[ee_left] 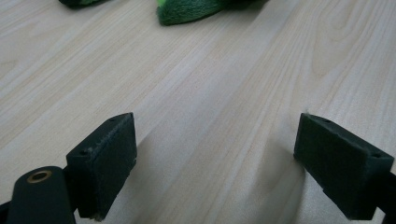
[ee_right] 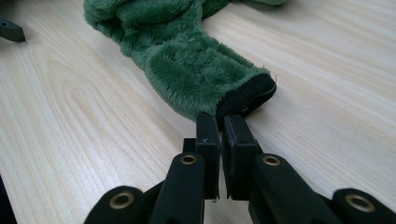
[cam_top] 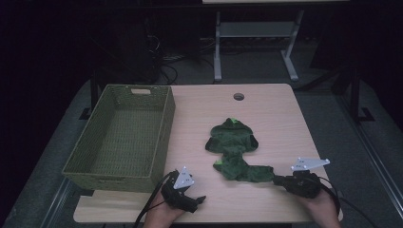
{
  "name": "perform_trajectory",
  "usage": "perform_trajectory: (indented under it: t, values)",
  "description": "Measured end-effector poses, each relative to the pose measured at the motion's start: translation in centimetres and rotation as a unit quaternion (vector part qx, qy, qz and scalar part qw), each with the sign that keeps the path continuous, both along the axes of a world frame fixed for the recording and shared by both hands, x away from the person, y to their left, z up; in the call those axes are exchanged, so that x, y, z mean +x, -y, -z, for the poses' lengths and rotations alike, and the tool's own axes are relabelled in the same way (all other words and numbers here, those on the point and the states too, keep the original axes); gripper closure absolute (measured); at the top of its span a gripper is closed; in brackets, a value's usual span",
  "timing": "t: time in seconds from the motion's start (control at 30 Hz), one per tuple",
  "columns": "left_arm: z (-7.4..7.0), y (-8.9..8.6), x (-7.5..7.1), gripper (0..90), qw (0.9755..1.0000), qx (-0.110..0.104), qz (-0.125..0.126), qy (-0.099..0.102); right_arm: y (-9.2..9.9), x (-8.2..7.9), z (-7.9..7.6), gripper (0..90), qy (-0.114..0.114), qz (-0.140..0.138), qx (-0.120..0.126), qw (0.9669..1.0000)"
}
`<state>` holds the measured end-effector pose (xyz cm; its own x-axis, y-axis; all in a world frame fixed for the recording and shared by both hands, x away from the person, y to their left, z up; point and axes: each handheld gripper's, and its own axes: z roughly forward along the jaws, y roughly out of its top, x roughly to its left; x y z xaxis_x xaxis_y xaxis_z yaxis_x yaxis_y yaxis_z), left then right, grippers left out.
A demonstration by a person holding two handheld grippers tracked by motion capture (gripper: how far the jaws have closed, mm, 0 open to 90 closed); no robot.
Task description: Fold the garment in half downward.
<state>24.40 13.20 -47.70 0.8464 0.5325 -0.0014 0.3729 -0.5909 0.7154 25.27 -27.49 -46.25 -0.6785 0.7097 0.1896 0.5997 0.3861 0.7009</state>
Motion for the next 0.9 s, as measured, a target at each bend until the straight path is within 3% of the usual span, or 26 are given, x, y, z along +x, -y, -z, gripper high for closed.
perform_trajectory:
  t: [0.3, 0.57, 0.9]
  values:
    - [0.0, 0.0, 0.0, 12.3, 1.0, 0.0, 0.0, 0.0, 1.3, -0.1, -1.0, 85.8, 0.019, 0.017, -0.008, 0.9996]
    - [0.0, 0.0, 0.0, 12.4, 1.0, 0.0, 0.0, 0.0, 0.0, -0.2, -3.4, 85.8, 0.068, -0.011, 0.001, 0.9976]
    - [0.0, 0.1, 0.0, 12.3, 1.0, -0.003, -0.002, -0.001, -2.7, 1.0, -5.5, 85.7, 0.096, -0.058, 0.016, 0.9936]
